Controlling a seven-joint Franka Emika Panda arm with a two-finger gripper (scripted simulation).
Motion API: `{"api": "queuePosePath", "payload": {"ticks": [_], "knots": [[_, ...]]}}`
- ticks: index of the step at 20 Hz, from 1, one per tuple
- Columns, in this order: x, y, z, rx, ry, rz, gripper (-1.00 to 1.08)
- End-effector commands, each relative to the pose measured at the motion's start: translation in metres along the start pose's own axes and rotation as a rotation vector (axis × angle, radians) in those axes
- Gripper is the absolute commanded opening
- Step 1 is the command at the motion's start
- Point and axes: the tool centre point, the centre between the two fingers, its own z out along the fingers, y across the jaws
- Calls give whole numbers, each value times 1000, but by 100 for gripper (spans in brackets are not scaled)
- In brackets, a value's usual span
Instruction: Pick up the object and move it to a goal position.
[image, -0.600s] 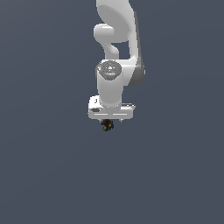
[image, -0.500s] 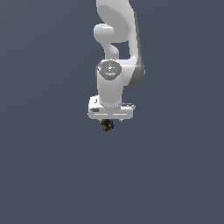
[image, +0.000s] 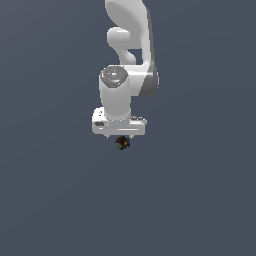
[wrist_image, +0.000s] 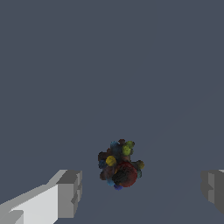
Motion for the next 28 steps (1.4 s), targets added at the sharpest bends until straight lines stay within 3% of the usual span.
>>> {"api": "queuePosePath", "payload": {"ticks": [1,14,28], "knots": [[0,1,0,0,0,1,100],[-3,-1,7,3,3,79,100],[-18,-5,33,14,14,410,100]]}}
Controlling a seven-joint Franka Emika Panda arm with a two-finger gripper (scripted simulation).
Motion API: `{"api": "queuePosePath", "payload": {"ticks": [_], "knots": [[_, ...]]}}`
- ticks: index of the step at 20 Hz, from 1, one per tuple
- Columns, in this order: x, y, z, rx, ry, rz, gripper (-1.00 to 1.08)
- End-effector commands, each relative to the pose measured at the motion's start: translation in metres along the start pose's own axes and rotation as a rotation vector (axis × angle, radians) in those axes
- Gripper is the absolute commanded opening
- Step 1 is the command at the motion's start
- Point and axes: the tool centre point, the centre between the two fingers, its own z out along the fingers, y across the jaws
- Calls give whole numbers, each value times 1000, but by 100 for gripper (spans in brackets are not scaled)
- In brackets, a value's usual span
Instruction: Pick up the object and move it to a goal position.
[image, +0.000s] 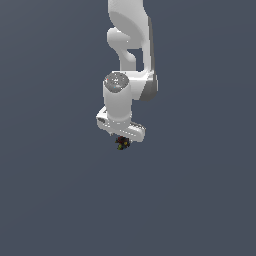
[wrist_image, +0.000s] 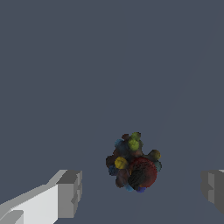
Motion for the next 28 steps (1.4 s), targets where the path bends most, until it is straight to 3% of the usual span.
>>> {"api": "queuePosePath", "payload": {"ticks": [1,16,28], "knots": [[-3,1,5,2,3,73,100],[-23,9,34,11,20,483,100],[-30,13,43,13,28,626,100]]}}
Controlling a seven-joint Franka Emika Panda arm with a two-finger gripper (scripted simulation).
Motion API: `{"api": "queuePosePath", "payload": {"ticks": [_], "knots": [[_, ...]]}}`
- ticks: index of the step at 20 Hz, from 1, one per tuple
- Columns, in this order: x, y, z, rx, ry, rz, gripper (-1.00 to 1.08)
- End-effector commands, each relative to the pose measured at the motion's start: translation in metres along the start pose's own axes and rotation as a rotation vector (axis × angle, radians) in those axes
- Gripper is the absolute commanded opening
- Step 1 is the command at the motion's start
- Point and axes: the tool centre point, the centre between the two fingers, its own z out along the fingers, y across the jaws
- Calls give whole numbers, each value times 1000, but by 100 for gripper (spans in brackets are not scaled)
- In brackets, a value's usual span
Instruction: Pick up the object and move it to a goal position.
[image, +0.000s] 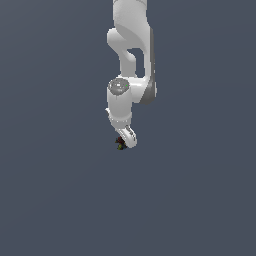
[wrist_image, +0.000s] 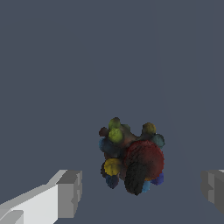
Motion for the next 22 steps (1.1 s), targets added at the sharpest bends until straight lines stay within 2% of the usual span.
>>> {"api": "queuePosePath", "payload": {"ticks": [1,7,16,21,22], "knots": [[0,1,1,0,1,12,100],[0,1,6,0,0,8,100],[-1,1,44,0,1,12,100],[0,1,51,0,1,13,100],[0,1,51,0,1,13,-100]]}}
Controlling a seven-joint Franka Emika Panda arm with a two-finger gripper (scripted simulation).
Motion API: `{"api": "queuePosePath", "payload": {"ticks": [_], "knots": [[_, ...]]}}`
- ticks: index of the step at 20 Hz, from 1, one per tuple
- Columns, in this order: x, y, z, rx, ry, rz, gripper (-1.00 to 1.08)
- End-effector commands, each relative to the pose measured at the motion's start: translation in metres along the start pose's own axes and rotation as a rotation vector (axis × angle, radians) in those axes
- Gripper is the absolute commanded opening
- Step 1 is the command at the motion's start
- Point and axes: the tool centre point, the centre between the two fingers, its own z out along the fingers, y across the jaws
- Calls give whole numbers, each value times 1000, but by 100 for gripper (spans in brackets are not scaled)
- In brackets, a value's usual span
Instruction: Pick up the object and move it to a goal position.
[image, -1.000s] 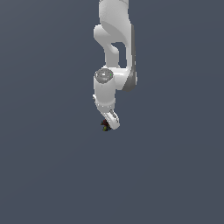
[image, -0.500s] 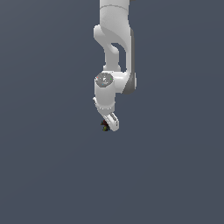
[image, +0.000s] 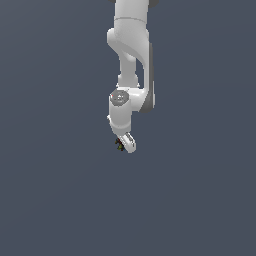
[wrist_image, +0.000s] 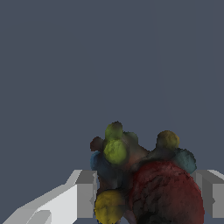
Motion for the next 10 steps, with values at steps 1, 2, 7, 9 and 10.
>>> {"api": "queuePosePath", "payload": {"ticks": [1,2,7,9,10], "knots": [[-1,2,5,-7,-3,0,-100],[-1,2,5,-7,-3,0,-100],[-1,2,5,-7,-3,0,-100],[-1,2,5,-7,-3,0,-100],[0,-1,0,2,1,-1,-100]]}}
